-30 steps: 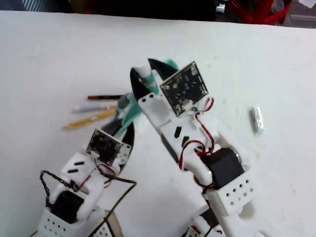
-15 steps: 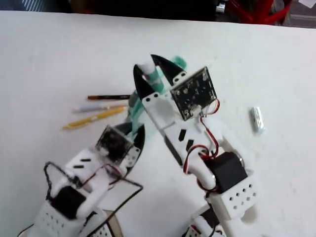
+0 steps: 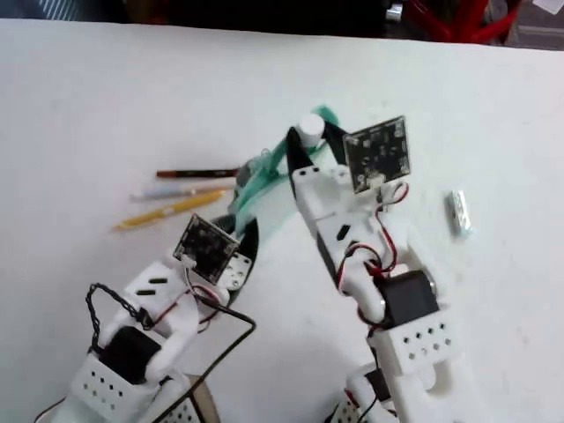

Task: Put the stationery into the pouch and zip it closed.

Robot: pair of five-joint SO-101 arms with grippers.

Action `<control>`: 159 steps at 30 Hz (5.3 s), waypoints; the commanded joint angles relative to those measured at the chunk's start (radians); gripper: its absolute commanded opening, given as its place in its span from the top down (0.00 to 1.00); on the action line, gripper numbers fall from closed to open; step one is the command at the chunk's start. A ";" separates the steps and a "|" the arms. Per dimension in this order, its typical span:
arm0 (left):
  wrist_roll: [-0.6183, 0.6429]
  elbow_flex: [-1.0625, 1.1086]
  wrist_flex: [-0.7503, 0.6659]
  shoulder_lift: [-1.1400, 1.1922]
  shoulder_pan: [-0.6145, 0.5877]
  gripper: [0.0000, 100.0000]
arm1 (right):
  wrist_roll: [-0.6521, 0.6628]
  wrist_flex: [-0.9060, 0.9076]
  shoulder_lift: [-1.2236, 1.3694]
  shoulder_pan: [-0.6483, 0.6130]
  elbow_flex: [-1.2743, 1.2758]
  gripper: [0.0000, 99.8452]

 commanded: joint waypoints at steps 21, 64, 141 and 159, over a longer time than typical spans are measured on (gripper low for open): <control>-0.012 0.008 -0.020 -0.025 -0.030 0.98 | -0.011 0.395 0.285 -0.079 -0.499 0.60; 0.025 0.049 -0.034 -0.031 -0.048 0.82 | 0.434 0.472 1.405 0.769 -0.813 0.77; 0.046 0.133 -0.199 -0.028 -0.145 0.83 | -0.074 0.073 0.495 -0.093 -0.520 0.98; 0.058 0.133 -0.201 -0.030 -0.145 0.83 | -0.072 0.203 0.180 -0.116 -0.459 0.75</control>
